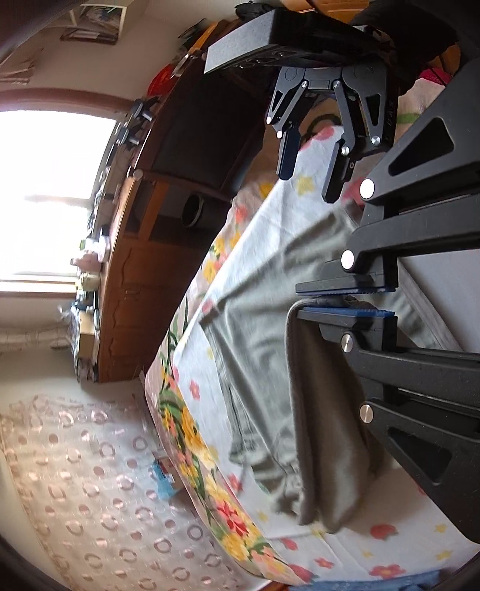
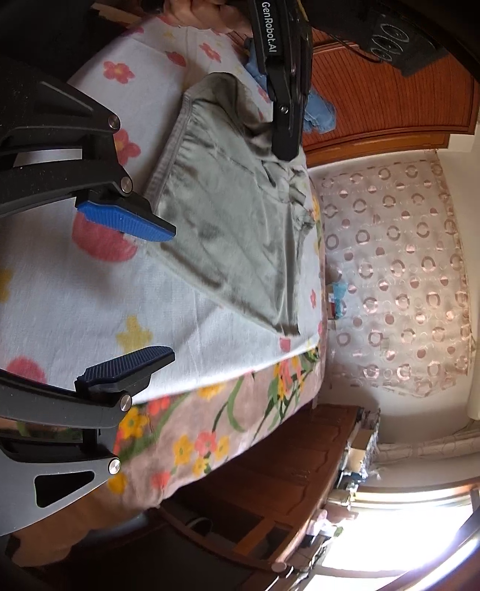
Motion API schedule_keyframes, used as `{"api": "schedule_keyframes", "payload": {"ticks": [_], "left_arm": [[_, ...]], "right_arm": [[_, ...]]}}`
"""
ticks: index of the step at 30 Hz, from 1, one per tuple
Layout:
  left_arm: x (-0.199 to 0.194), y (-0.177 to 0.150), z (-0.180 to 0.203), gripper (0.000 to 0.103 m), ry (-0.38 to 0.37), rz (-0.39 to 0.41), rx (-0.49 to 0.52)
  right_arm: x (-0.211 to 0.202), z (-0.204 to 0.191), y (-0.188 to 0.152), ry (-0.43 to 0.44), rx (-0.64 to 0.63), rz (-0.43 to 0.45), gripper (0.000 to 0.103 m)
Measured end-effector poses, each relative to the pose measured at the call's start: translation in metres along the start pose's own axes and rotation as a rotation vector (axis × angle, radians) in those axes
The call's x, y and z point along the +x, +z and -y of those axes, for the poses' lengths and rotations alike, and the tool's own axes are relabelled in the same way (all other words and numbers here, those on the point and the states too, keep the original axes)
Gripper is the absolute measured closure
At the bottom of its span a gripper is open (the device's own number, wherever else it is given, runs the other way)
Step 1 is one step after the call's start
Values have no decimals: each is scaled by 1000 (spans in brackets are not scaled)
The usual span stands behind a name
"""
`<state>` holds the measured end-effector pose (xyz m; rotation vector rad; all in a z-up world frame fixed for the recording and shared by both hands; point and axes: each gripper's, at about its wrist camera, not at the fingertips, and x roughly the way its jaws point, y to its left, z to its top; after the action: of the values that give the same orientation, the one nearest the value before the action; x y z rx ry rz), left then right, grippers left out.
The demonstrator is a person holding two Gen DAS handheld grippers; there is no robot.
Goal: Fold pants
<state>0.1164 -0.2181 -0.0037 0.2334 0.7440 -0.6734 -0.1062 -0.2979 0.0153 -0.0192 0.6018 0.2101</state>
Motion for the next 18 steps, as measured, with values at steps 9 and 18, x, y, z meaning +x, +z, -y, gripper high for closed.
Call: {"api": "schedule_keyframes", "payload": {"ticks": [9,18], "left_arm": [[13,13,21,96,-33,-29,13],[-13,2,4,26,14,17,-7]], "right_arm": [[-4,10,-4,-10,36,24,42],[0,0,-3,25,38,24,49]]}}
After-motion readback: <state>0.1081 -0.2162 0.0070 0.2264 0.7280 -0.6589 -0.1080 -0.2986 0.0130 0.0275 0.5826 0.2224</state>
